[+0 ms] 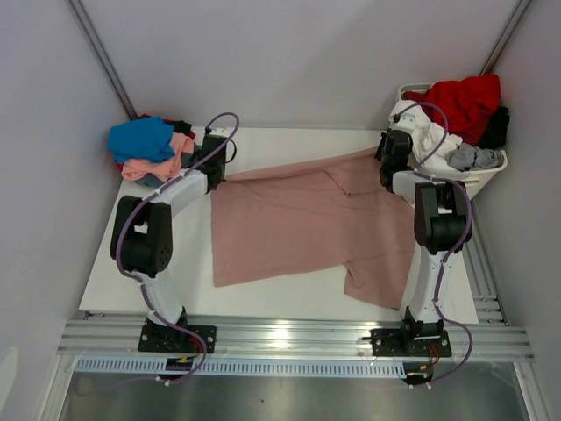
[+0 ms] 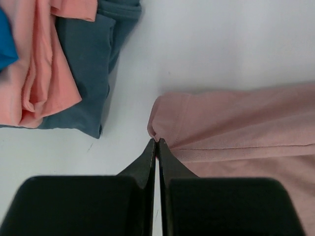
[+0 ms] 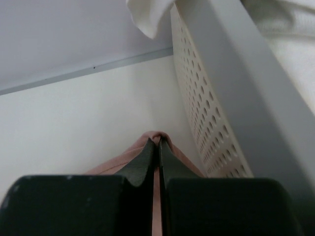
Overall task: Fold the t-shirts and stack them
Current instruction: Flatten out the tshirt, then fold the flattened tshirt in 1/3 of the way
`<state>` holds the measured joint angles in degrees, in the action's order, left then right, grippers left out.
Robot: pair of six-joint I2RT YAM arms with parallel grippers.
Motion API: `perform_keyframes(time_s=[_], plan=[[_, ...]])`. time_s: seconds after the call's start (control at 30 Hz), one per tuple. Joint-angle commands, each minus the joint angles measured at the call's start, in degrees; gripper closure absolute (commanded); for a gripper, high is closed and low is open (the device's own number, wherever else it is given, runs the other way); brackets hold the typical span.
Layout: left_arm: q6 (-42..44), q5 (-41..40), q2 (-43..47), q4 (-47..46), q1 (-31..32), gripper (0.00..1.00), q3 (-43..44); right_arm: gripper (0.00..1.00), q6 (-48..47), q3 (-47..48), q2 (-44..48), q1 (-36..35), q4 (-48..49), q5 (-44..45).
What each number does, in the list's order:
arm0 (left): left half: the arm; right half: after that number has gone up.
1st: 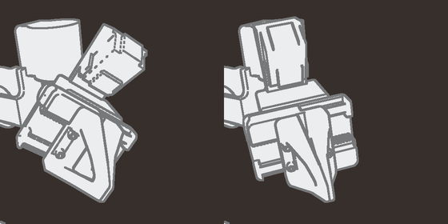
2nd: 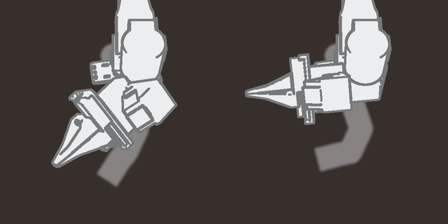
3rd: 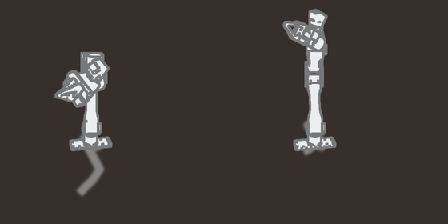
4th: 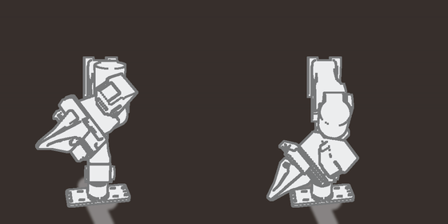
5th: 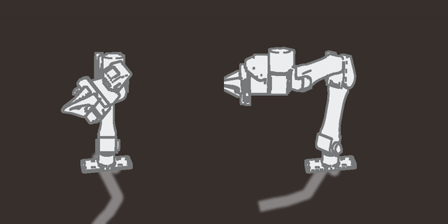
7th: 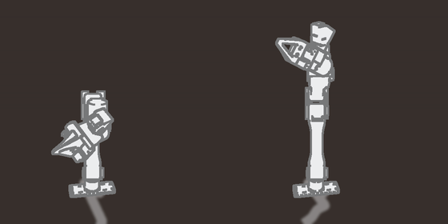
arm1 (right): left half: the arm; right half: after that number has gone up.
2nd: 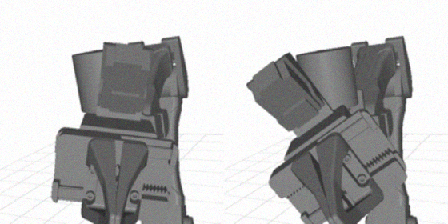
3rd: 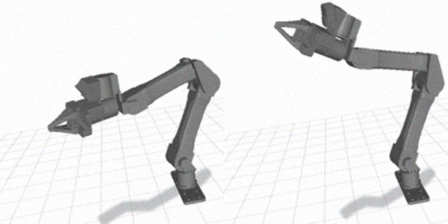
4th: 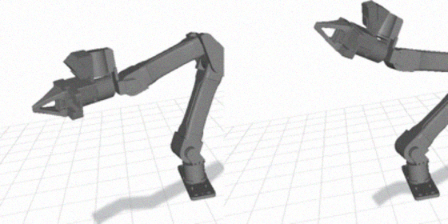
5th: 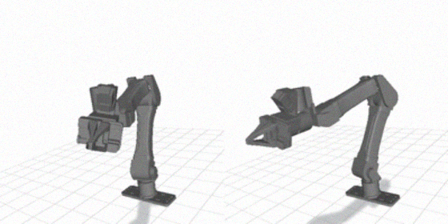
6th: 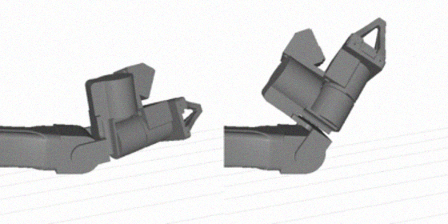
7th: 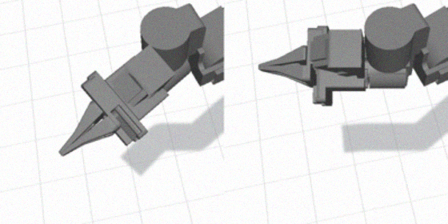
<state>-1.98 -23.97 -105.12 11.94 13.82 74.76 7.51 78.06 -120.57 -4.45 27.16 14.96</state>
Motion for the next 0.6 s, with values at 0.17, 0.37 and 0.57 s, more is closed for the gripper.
perform_keyframes(time_s=[0.17, 0.37, 0.57], plan=[[-0.9, -3.3, 2.7, 4.8, 3.7, 0.99, 0.6, 1.0, 1.2, 1.7, -0.6, 0.7, -1.3, 1.8], [-1.7, -7.7, 3.8, 5.4, 3.7, 1.0, -1.2, 1.0, 1.3, -1.2, 1.4, 0.7, -0.4, 2.4], [-3.6, -10.9, 4.5, 7.3, 3.6, 1.0, -2.3, 1.0, 0.1, -3.5, 2.8, 0.8, -0.1, 3.2]])
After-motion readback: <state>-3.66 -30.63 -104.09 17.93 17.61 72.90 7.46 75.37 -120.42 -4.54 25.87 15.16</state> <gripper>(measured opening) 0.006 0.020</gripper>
